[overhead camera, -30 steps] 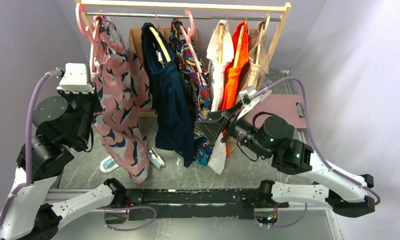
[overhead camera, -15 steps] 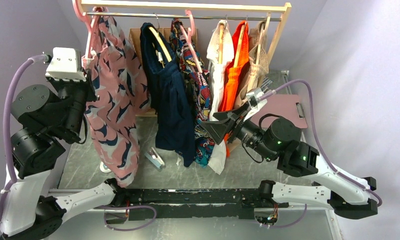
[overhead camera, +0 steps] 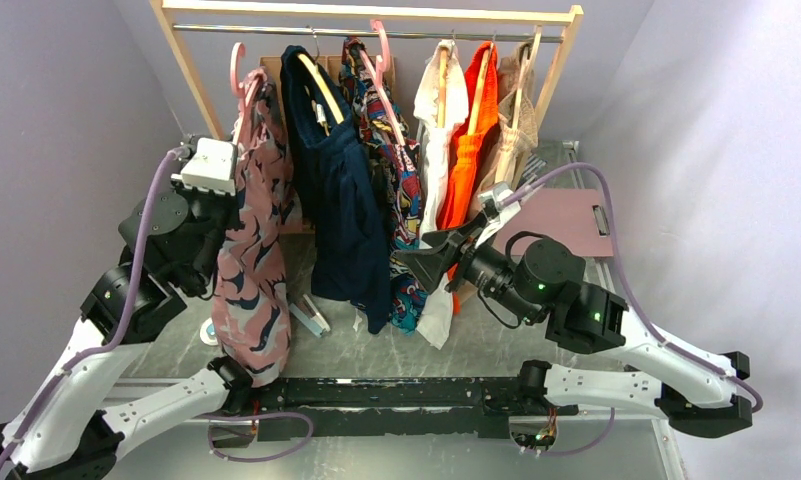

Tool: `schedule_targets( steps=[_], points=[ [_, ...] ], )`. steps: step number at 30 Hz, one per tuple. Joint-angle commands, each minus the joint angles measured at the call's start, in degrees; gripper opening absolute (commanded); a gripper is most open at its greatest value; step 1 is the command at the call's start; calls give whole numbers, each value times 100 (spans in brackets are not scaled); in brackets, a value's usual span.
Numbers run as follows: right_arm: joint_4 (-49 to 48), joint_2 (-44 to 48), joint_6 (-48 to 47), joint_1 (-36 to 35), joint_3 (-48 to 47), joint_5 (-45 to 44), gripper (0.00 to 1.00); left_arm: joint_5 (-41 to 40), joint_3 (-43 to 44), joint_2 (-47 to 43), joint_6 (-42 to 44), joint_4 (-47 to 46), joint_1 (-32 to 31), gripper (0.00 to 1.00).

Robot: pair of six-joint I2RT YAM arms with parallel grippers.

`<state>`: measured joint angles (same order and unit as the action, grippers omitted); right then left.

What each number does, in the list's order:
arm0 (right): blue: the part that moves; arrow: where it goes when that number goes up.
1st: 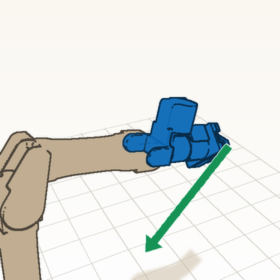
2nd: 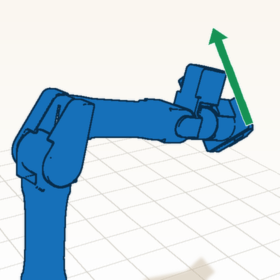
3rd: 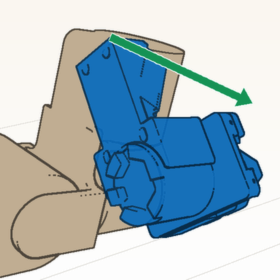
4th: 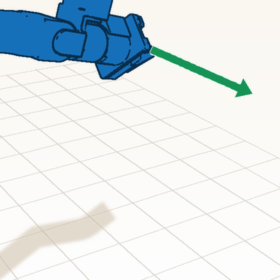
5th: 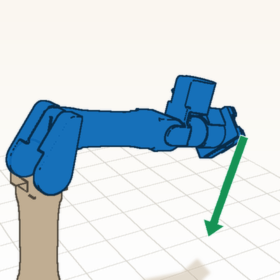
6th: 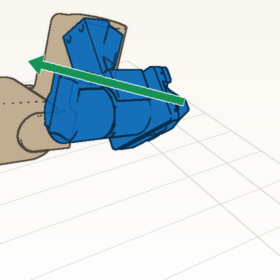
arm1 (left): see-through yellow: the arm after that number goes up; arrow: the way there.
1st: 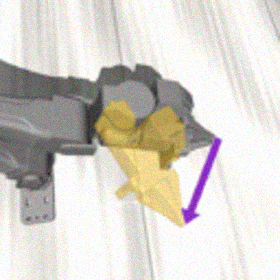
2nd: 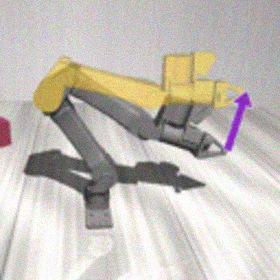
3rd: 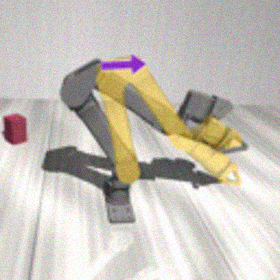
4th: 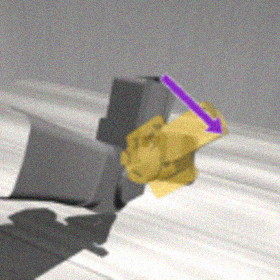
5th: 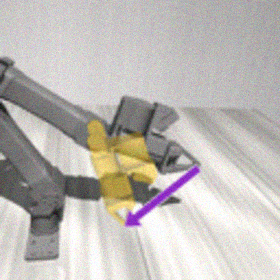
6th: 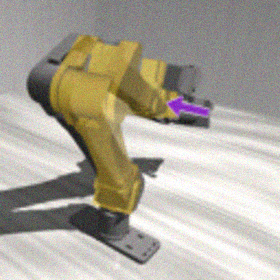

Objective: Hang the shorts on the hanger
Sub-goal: Place the hanger at the clothesline.

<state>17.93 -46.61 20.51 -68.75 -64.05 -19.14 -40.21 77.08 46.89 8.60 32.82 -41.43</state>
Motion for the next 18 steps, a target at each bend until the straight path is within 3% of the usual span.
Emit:
schedule_targets(
  steps=[1, 18],
  points=[
    [-31, 150, -14, -7, 74, -129, 66, 179, -60, -172, 258, -1130, 38, 7],
    [6, 636, 16, 1, 447, -301, 66, 439, -198, 30, 960, -2289, 33, 7]
  ],
)
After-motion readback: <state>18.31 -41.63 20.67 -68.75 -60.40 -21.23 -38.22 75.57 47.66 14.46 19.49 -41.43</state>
